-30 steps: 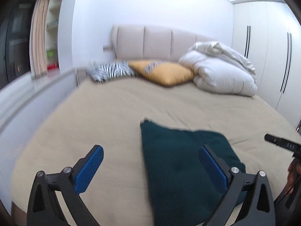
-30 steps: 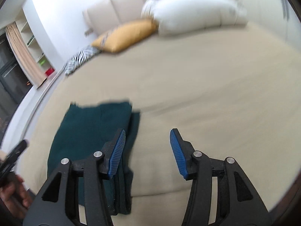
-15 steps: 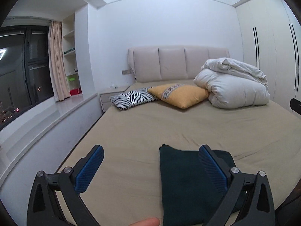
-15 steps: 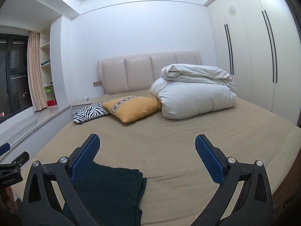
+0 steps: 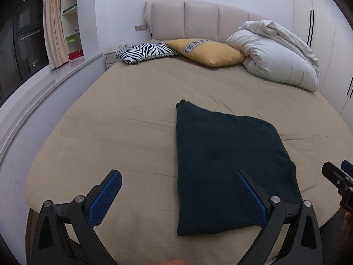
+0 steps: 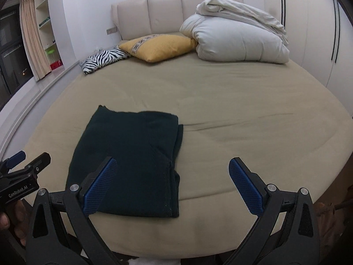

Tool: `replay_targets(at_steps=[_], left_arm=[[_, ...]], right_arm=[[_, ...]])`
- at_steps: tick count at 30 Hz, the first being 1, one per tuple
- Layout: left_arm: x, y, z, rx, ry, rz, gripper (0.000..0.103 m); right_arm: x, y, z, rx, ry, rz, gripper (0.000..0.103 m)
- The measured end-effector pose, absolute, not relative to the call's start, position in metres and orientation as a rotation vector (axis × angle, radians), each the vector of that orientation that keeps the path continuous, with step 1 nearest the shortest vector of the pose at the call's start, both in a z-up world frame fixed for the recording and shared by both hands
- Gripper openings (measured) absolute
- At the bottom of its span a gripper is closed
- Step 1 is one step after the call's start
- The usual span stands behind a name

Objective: Fold small clothes

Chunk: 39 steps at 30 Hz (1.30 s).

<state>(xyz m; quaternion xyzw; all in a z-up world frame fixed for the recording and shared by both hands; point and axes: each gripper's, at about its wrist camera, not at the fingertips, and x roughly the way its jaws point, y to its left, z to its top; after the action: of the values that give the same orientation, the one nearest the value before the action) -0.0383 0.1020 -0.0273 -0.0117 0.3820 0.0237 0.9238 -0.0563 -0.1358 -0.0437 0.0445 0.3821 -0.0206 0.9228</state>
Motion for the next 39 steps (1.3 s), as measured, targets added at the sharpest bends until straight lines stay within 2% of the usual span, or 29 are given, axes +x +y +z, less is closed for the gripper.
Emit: replay_targets(at_steps=[4,9,39], left_arm=[[-0.038,0.097,-0.042,-0.003,0.811,0.053,0.103],[-0.040,0.091,-0.055,0.008,0.837,0.041,0.103],[-0.036,0.099,-0.062,-0.018,0.868,0.035,0.103]], right_arm=[[-0.051,-0.128,-0.074,0.085,0.830,-0.036,0.103],[-0.048,-0.122,-0.086,0.065,0.851,-0.026,0.103],[-0.044,-0.117,-0.088,0.036,0.914,0.000,0.103]])
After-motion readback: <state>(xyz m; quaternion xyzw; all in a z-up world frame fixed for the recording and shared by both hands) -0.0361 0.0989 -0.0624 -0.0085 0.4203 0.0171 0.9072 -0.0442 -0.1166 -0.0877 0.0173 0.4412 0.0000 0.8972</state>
